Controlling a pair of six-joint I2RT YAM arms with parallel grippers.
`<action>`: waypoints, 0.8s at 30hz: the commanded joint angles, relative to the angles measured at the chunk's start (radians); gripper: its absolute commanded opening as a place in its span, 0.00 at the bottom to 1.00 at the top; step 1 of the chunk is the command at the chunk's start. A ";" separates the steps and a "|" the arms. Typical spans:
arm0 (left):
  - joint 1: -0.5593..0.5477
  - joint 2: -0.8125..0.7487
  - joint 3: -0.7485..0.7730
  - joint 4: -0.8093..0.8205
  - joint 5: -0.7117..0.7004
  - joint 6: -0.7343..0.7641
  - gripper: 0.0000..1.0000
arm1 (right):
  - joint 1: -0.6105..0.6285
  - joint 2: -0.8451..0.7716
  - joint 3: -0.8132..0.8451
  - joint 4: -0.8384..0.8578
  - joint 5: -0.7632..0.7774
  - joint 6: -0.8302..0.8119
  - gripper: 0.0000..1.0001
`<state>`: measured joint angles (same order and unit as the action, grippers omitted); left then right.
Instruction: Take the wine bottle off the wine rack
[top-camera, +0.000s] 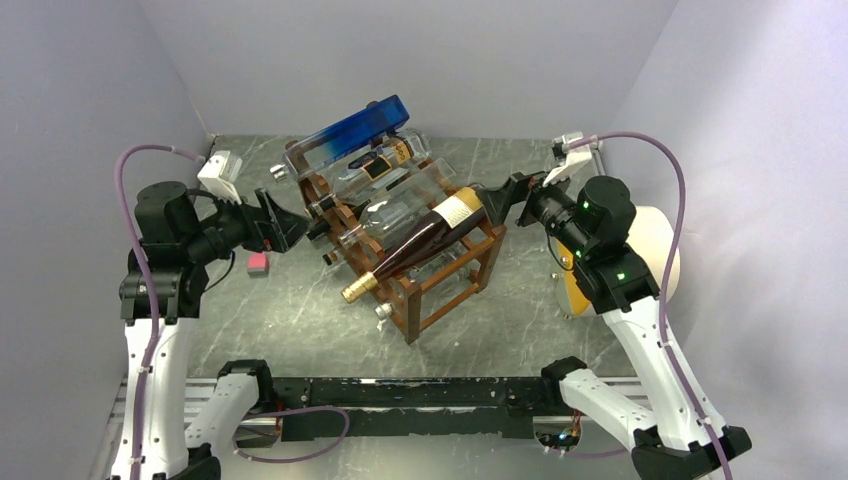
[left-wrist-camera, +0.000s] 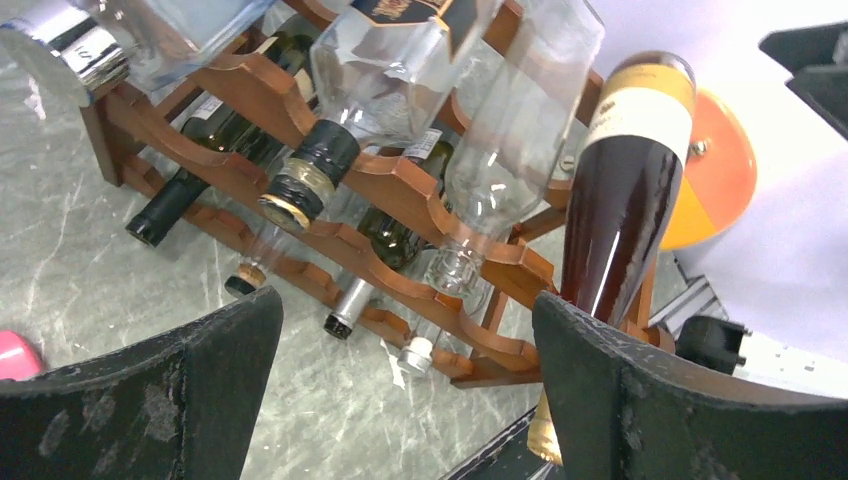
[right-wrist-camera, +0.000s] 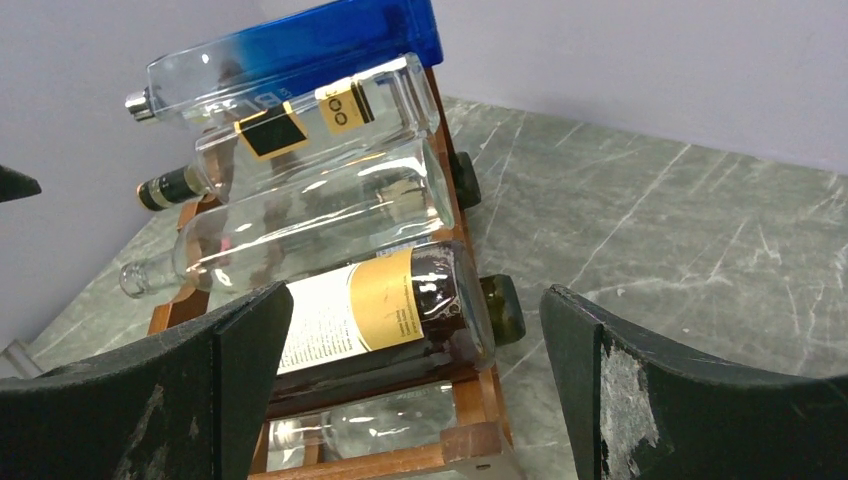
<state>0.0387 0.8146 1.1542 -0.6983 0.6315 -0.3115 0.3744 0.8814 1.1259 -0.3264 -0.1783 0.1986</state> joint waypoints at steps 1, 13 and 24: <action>-0.010 -0.029 0.012 -0.025 0.090 0.106 0.98 | 0.006 0.011 0.031 -0.002 -0.035 -0.021 1.00; -0.483 0.160 0.074 0.025 -0.224 0.133 0.98 | 0.007 0.049 0.085 -0.035 -0.046 -0.043 1.00; -0.489 0.188 -0.011 0.056 -0.280 0.101 0.98 | 0.008 0.098 0.170 -0.088 -0.148 -0.130 1.00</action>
<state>-0.4461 1.0100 1.1915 -0.6975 0.4076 -0.1799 0.3756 0.9543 1.2530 -0.3893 -0.2264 0.1318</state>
